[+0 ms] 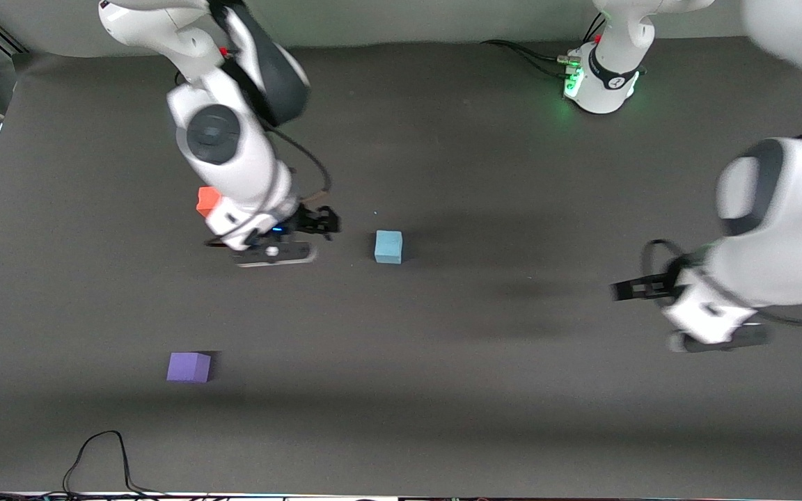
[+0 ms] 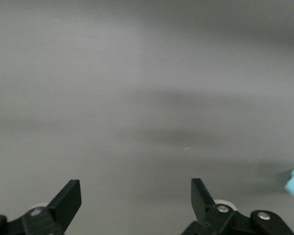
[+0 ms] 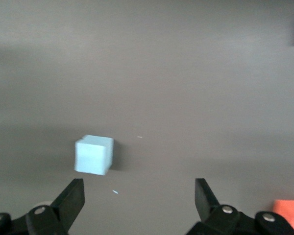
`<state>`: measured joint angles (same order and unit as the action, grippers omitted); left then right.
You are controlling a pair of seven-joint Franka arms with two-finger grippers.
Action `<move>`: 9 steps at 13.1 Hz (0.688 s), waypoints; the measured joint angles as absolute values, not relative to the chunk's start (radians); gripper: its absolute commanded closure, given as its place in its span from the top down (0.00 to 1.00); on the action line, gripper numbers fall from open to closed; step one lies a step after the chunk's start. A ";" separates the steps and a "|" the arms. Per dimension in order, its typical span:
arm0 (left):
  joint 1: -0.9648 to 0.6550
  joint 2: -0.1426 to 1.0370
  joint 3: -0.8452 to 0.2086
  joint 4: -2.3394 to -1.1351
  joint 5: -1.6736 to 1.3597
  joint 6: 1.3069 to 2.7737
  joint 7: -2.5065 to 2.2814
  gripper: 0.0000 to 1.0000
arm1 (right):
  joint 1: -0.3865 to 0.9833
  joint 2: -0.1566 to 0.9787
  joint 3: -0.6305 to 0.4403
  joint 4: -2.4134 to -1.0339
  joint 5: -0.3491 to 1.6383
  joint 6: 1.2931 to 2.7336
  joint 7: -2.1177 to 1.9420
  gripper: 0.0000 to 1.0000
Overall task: Place blue block between orange and purple blocks
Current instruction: 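Set the blue block down and open the left gripper, then grasp the blue block with the right gripper while the left gripper withdraws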
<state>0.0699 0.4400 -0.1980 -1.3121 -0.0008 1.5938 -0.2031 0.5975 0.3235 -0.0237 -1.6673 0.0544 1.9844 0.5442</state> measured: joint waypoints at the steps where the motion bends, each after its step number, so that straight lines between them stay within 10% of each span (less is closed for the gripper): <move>1: 0.126 0.418 -0.198 -1.324 -0.001 1.580 -0.130 1.00 | 0.625 0.363 -0.024 -1.666 0.056 2.025 0.594 1.00; 9: 0.202 0.085 -0.219 -1.603 0.021 1.570 -0.028 1.00 | 0.755 0.573 -0.025 -1.733 0.058 2.352 0.814 1.00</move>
